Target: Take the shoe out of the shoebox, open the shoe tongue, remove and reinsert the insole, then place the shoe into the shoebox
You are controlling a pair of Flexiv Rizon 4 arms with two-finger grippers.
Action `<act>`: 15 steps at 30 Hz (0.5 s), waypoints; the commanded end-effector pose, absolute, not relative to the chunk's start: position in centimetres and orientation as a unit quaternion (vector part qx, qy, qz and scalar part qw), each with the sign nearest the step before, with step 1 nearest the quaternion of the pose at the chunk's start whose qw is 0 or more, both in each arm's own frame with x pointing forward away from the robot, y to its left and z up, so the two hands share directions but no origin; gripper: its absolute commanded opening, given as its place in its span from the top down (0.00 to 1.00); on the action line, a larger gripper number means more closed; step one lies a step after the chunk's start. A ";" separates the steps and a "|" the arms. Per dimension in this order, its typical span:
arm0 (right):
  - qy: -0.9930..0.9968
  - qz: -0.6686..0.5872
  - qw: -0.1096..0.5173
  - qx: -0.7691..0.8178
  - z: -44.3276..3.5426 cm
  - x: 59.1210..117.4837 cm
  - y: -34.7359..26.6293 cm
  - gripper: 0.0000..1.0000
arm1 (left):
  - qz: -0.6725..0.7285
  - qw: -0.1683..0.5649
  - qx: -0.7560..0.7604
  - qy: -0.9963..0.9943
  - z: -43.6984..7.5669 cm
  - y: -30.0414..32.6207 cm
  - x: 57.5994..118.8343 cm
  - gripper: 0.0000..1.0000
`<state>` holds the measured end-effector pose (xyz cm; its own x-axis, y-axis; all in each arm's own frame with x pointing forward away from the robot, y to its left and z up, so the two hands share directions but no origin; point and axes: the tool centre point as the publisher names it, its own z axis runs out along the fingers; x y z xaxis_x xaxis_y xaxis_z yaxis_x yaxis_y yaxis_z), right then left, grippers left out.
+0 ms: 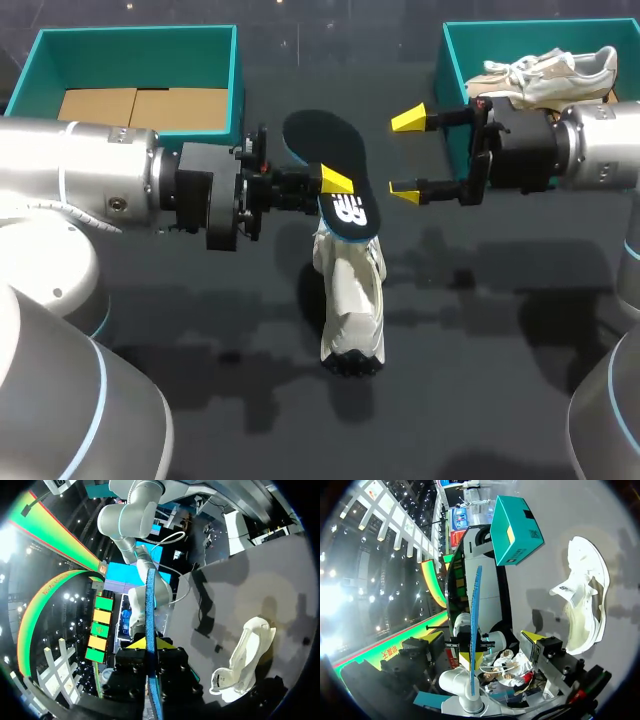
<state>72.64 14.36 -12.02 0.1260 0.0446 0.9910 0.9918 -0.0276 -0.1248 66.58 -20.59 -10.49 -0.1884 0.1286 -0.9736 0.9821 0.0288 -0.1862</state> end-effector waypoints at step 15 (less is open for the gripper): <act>-0.489 -0.482 0.479 -0.547 -12.5 73.3 15.8 0.00 | -0.528 0.452 0.519 0.497 -12.4 -22.1 66.4 1.00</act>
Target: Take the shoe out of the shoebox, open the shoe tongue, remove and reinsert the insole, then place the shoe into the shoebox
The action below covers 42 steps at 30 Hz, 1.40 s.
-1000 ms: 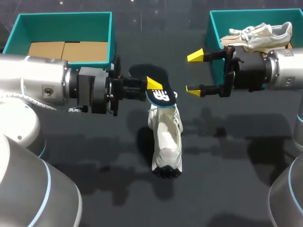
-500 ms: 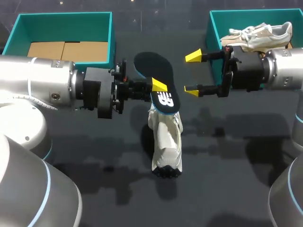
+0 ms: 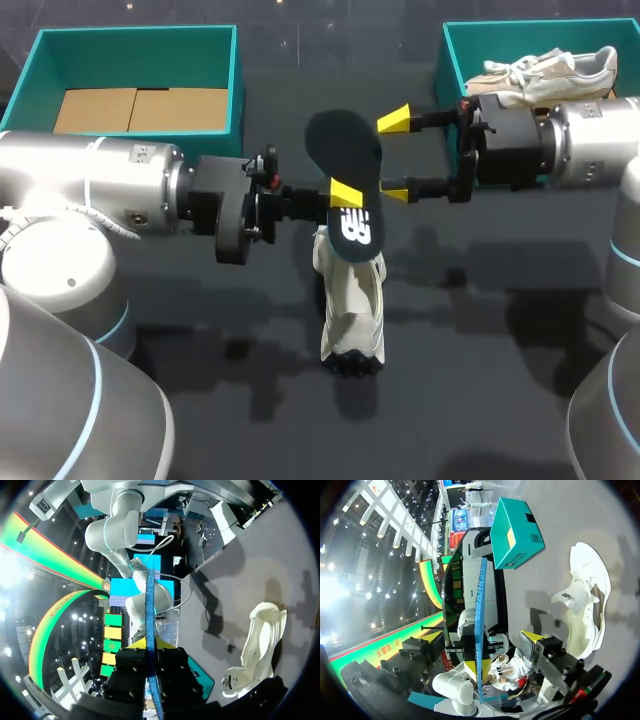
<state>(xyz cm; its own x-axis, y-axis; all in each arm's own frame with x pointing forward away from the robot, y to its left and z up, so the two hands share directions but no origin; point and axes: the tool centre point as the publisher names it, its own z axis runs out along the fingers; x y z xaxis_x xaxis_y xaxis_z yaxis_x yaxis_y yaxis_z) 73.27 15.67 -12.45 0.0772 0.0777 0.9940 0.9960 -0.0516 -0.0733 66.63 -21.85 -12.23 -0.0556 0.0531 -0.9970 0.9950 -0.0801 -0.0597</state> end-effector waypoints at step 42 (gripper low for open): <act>-0.492 -0.502 0.458 -0.544 -11.8 73.9 16.0 0.00 | -0.510 0.491 0.516 0.483 -12.9 -21.7 67.6 1.00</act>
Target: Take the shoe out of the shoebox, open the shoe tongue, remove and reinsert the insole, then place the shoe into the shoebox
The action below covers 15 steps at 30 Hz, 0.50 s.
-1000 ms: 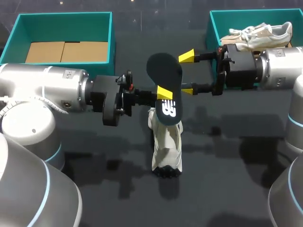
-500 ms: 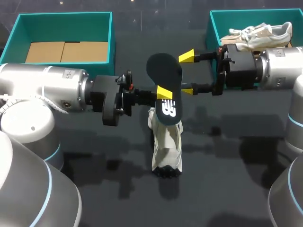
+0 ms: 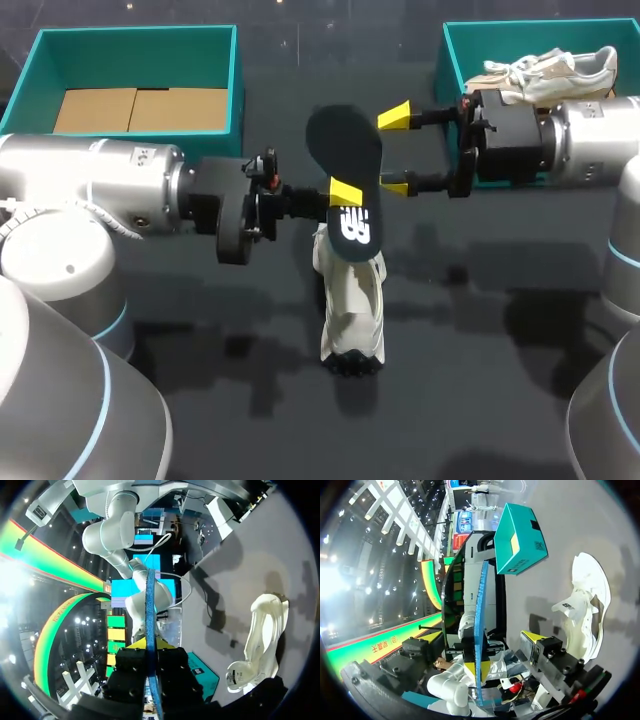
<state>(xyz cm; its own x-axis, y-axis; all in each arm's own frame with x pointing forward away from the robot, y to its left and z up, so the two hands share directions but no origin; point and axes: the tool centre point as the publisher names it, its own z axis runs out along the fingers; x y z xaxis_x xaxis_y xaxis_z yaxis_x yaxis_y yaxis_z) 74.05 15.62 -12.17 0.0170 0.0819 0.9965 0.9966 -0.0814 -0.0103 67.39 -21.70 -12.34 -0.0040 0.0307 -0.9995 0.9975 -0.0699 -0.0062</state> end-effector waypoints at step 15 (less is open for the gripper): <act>-0.515 -0.506 0.434 -0.539 -13.6 73.0 17.3 0.15 | -0.489 0.480 0.539 0.489 -13.3 -21.3 69.1 1.00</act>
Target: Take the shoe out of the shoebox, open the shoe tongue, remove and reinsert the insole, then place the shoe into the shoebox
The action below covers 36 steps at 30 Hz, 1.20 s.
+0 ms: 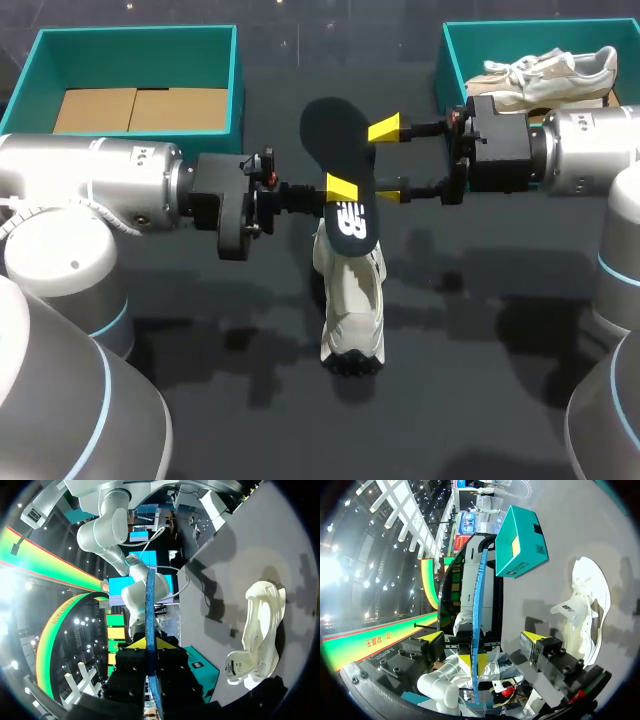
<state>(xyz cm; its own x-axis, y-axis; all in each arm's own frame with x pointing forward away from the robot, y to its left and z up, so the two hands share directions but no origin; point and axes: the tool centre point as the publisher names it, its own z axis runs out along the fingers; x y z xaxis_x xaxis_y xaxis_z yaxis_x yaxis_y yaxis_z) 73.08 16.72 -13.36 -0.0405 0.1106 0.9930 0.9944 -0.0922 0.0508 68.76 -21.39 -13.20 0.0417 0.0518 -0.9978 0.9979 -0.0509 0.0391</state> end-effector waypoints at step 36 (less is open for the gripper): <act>-0.518 -0.508 0.442 -0.528 -14.2 72.9 18.9 0.82 | -0.478 0.473 0.558 0.486 -14.5 -23.0 68.7 1.00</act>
<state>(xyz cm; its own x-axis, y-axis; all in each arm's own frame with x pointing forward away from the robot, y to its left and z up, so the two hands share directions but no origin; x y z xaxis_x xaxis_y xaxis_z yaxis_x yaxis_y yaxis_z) 72.93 18.58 -14.05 -0.0514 0.0966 0.9940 0.9957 -0.0717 0.0584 68.81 -22.69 -14.36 0.0690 0.0909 -0.9935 0.9946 -0.0837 0.0614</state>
